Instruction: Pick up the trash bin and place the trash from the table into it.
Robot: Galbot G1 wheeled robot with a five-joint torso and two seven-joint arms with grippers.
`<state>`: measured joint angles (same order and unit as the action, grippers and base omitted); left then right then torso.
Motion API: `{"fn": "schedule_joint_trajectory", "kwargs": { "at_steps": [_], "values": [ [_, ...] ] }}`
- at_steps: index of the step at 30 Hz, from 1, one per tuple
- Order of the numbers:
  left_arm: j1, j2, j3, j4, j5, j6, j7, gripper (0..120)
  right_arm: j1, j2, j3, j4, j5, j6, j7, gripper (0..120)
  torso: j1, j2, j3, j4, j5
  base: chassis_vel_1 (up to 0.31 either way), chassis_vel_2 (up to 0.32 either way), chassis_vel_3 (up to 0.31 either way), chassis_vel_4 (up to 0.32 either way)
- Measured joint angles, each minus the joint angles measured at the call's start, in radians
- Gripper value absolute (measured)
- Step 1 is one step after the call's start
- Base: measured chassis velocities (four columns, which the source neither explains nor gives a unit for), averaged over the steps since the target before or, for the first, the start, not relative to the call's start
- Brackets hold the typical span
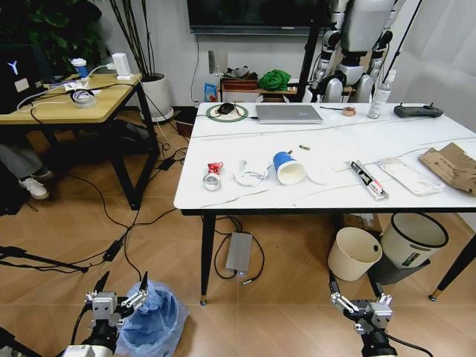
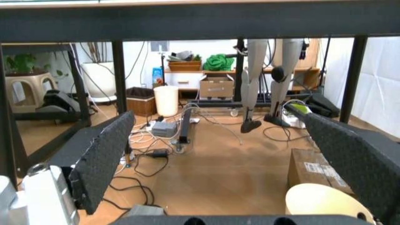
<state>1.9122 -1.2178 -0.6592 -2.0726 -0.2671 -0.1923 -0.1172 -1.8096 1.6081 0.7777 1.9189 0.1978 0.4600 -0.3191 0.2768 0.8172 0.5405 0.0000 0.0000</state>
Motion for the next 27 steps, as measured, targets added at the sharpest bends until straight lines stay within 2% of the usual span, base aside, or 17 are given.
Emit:
{"fn": "schedule_joint_trajectory", "kwargs": {
  "at_steps": [27],
  "values": [
    [-0.003, 0.003, 0.001, 0.005, 0.000, 0.006, 0.000, 100, 0.005, 0.000, -0.005, -0.002, -0.004, -0.003, -0.001, 100, -0.049, -0.119, -0.069, 0.0000, 0.0000, 0.000, 0.000, 0.000, 0.000]
  ]
}}
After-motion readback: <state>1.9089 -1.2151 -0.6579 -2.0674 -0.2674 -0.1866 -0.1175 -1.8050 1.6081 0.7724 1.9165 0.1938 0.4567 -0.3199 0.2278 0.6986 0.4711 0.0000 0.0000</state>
